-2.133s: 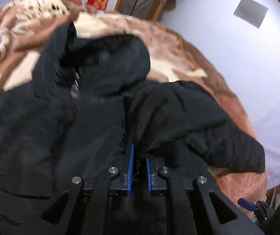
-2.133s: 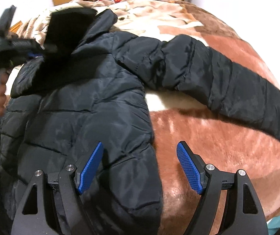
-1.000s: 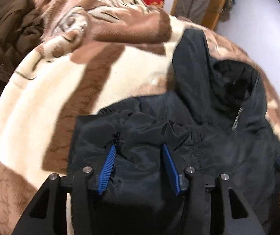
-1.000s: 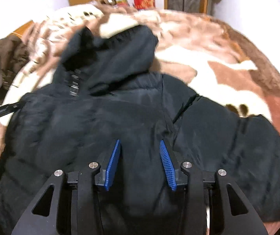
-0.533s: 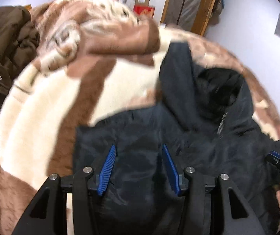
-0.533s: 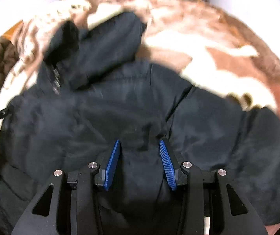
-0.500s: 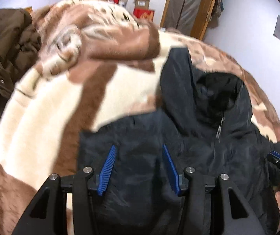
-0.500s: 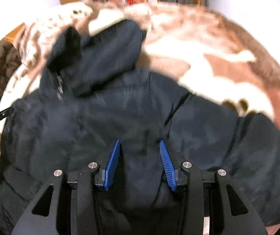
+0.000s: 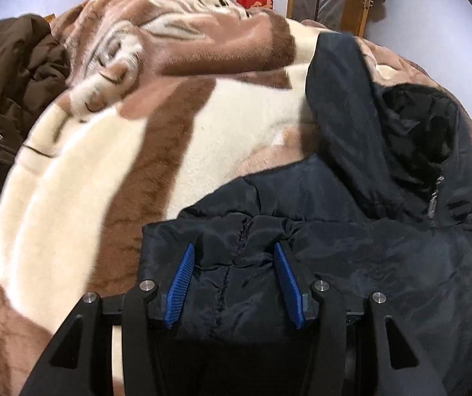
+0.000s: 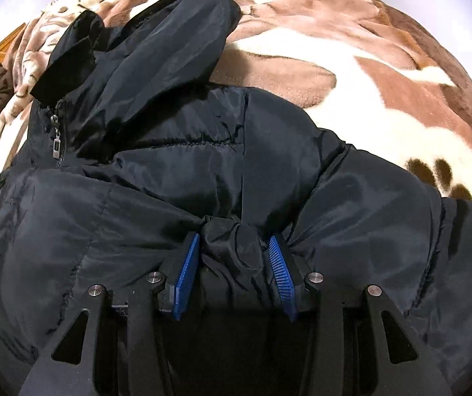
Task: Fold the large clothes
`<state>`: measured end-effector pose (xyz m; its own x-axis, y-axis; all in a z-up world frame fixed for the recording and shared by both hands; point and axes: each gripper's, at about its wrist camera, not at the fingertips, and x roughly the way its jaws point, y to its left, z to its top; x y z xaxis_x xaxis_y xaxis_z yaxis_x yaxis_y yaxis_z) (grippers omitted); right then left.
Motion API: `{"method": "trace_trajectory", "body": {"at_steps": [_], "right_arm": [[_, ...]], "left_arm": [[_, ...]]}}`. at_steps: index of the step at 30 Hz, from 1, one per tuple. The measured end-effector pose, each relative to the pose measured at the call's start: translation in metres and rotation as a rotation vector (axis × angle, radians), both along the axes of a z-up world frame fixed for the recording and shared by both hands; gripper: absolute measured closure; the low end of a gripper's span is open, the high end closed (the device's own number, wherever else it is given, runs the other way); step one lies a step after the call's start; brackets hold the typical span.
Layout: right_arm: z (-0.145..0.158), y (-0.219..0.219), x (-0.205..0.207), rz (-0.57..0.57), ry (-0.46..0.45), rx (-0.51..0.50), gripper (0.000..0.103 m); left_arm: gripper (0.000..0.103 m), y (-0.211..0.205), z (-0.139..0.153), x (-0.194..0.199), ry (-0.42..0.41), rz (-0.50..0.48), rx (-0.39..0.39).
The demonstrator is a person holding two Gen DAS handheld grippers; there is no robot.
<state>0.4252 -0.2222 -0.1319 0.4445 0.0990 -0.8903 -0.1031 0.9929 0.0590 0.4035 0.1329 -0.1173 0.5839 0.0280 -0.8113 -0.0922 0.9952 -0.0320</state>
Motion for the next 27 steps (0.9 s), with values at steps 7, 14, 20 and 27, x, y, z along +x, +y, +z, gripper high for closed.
{"method": "trace_trajectory", "body": {"at_steps": [7,14,20,27], "right_arm": [[0.051,-0.007,-0.072,0.028,-0.144,0.076,0.059],[-0.006,-0.004,-0.072,0.040,-0.026,0.033,0.059],[-0.001,-0.002,-0.070,0.031,-0.026,0.013,0.059],[0.046,-0.008,-0.144,0.028,-0.113,0.025,0.059]], "left_arm": [[0.052,0.006,0.048,-0.078,-0.110,-0.047,-0.113],[0.051,0.002,-0.004,-0.087,0.009,-0.021,-0.123],[0.052,-0.003,0.003,-0.087,0.015,-0.015,-0.104],[0.052,-0.029,0.045,-0.152,-0.037,-0.062,-0.118]]}}
